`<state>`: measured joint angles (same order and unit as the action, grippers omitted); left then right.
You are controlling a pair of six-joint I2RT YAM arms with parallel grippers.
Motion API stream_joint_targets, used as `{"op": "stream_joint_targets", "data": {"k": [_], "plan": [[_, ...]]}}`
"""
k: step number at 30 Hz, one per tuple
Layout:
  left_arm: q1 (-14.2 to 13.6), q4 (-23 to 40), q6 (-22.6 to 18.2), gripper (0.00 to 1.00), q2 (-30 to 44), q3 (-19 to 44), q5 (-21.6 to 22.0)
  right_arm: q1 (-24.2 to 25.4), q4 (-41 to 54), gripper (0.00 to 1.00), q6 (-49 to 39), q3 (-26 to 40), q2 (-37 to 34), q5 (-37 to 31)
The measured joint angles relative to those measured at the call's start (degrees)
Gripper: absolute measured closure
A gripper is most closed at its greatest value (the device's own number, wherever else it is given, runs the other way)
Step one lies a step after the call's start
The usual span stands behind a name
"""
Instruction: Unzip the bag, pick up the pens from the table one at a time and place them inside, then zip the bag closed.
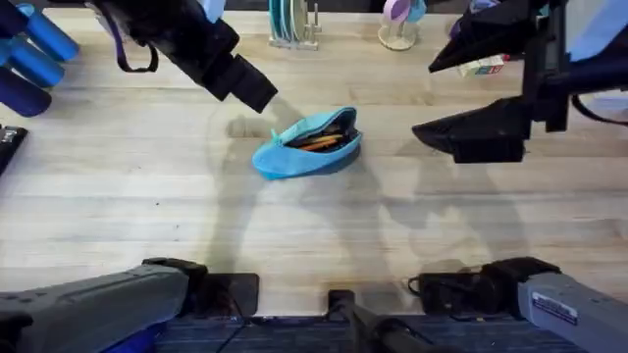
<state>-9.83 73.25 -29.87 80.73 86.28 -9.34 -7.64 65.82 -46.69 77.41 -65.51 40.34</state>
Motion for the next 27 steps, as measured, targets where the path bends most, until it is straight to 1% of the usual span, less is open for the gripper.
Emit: {"op": "stream_joint_targets", "data": {"k": [5,10,12,15,17,19,23,25,27], "plan": [[0.01,-1.52,-0.15,0.022,0.00,0.00,-0.12,-0.74,-0.07,0.004,0.18,0.00,-3.14,4.86],[0.03,-0.43,-0.18,0.023,0.00,0.00,-0.12,-3.54,-0.23,0.004,3.19,0.00,-7.20,6.32],[0.08,1.18,-1.67,0.023,0.00,0.00,-0.12,-4.68,-0.80,0.005,4.78,-0.02,-8.27,6.45],[0.84,3.21,-5.61,0.022,0.00,0.00,-0.20,-6.14,-2.89,0.005,7.36,-0.02,-8.93,6.50],[2.31,3.46,-8.73,0.021,0.00,0.00,-1.00,-7.00,-5.11,0.004,9.75,-0.02,-8.92,6.68],[4.60,3.49,-11.90,0.021,0.00,0.00,-2.78,-7.73,-7.54,0.005,12.45,-0.02,-8.92,6.51],[10.56,3.88,-17.76,0.021,0.00,0.00,-8.10,-9.36,-10.74,0.005,18.66,-0.02,-8.92,4.42],[13.67,5.12,-21.36,0.021,0.00,0.00,-11.22,-10.39,-11.91,0.005,21.24,-0.02,-8.92,2.86],[16.15,6.83,-25.17,0.021,0.00,0.00,-14.25,-11.44,-12.97,0.005,23.43,-0.02,-8.92,1.50]]}}
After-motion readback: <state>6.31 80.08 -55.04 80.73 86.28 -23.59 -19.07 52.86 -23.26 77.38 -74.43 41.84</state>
